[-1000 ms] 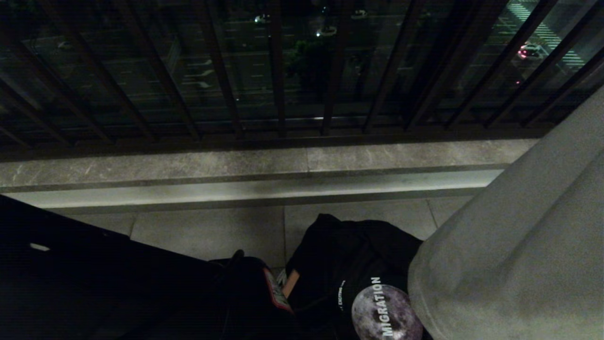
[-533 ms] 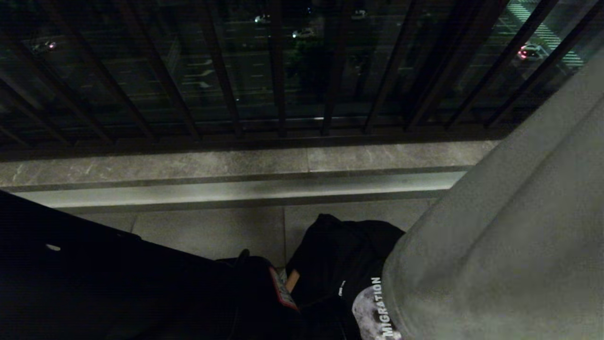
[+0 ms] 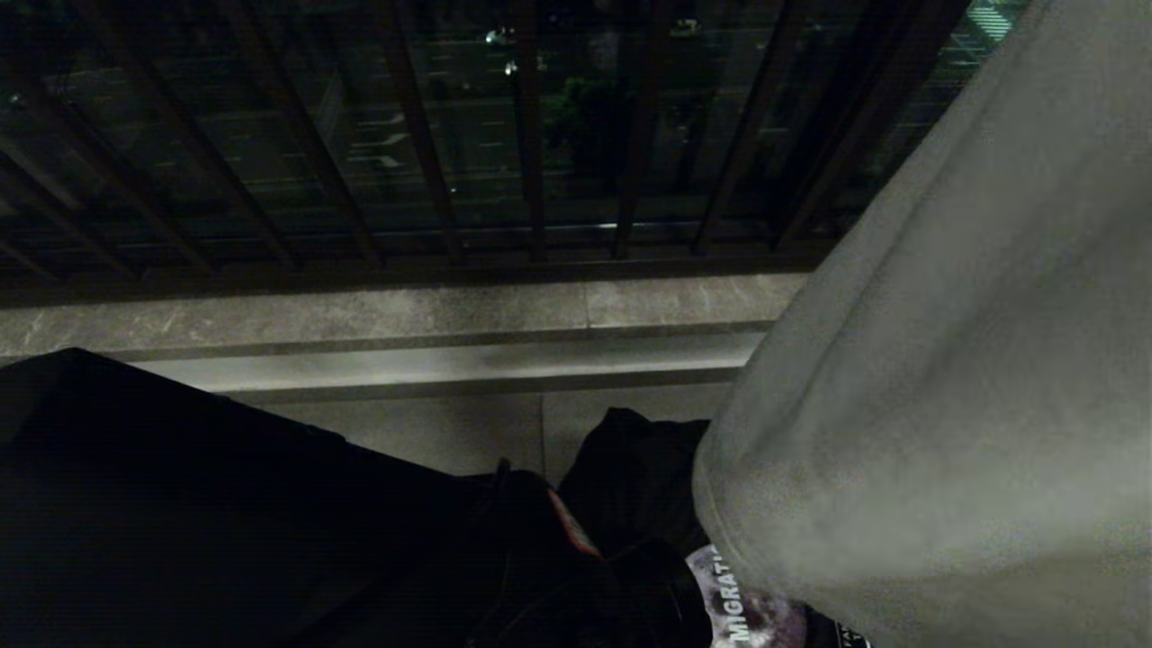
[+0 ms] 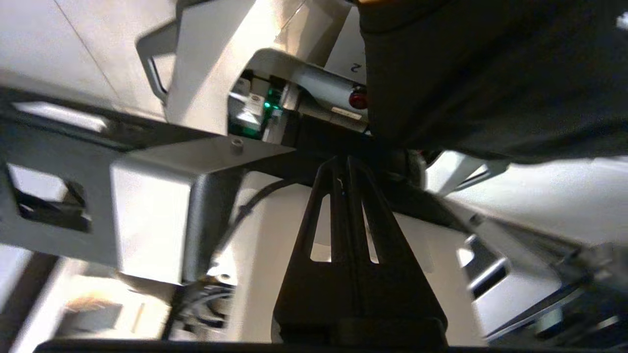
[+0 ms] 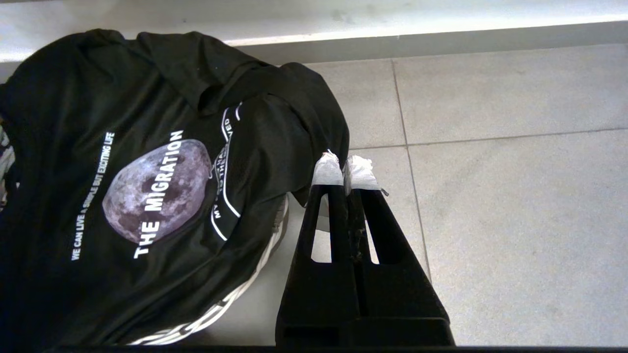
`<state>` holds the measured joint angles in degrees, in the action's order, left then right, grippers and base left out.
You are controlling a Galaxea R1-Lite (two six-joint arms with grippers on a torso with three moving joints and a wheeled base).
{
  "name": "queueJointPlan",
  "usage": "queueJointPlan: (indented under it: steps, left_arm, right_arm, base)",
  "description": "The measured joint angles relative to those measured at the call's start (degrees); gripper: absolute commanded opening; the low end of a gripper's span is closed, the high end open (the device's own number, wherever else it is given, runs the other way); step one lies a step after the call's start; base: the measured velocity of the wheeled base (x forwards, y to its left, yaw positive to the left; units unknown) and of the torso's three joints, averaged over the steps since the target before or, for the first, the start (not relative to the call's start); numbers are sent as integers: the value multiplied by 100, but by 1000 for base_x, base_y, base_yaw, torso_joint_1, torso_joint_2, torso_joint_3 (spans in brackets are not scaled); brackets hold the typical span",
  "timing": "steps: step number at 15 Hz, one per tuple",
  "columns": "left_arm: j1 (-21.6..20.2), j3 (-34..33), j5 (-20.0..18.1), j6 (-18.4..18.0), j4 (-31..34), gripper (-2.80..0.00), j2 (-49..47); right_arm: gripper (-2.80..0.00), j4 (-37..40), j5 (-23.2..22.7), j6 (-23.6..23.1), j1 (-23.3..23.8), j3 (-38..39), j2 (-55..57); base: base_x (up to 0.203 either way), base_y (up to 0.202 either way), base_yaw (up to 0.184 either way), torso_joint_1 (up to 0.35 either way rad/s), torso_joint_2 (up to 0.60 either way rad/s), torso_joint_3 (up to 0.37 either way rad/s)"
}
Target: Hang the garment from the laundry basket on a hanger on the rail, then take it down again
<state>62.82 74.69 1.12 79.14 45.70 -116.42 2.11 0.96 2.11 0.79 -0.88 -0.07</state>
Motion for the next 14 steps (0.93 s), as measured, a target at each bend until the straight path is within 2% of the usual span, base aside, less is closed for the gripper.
queueJointPlan:
  steps: [3,4,7,9,11,14]
  left_arm:
    - [-55,2,0,711,10,-280,-84]
    - [-67,-79,-10,850,5,-280,-91]
    - [-227,-352,-338,952,7,-280,-22]
    - [-305,-506,-392,1086,-54,-280,41]
    - [-425,-547,-393,1449,-239,-280,64]
    - [-530,-586,-393,1570,-261,-280,51]
  right_arm:
    - [-280,0,0,0,0,0,0]
    - [-280,0,0,0,0,0,0]
    - [-280,0,0,0,0,0,0]
    - [-280,0,0,0,0,0,0]
    - [-280,0,0,0,0,0,0]
    - [-280,0,0,0,0,0,0]
  base:
    - [0,0,0,0,0,0]
    - [0,0,0,0,0,0]
    - [0,0,0,0,0,0]
    - [0,0,0,0,0,0]
    - [0,0,0,0,0,0]
    - [0,0,0,0,0,0]
